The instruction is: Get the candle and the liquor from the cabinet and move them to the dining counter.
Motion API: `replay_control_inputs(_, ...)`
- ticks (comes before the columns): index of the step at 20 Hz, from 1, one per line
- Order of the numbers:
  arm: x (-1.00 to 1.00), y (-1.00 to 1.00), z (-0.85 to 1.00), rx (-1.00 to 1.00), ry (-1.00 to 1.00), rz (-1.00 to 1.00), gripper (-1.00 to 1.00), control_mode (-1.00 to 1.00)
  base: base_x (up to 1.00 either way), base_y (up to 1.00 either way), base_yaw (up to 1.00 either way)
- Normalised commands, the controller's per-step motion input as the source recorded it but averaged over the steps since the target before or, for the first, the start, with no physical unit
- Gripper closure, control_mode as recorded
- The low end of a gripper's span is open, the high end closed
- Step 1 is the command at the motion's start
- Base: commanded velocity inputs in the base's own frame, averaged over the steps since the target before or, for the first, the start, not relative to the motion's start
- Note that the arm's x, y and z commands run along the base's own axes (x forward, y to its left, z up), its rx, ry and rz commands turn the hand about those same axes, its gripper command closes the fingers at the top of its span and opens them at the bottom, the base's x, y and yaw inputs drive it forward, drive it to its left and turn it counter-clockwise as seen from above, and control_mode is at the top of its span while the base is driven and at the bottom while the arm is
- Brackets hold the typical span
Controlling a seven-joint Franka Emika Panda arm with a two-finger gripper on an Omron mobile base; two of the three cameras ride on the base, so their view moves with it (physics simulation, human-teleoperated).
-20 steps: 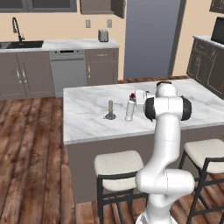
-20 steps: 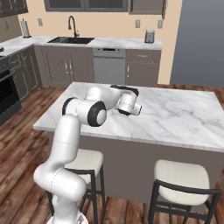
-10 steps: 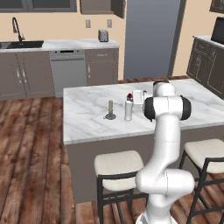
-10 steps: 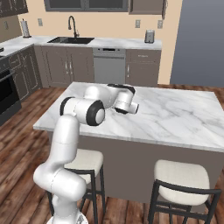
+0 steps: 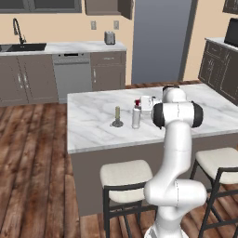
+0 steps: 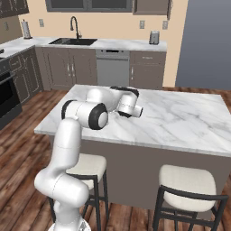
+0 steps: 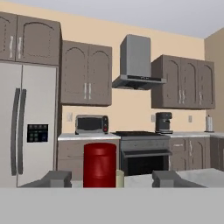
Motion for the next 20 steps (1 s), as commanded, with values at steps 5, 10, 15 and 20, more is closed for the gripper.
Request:
replay_control_inputs(5,0.00,0.00,0.00,0.00,0.00,0.00,-1.00,-1.00,0.00,0.00,0.00)
replay_control_inputs(10,0.00,0.00,0.03,0.00,0.00,0.00,-1.00,-1.00,0.00,0.00,0.00)
replay_control_inputs(15,-0.10,-0.07,0.44,0.00,0.00,0.00,-1.00,-1.00,0.00,0.00,0.00)
replay_control_inputs(20,-0.29,-0.23,0.58,0.00,0.00,0.00,-1.00,-1.00,0.00,0.00,0.00)
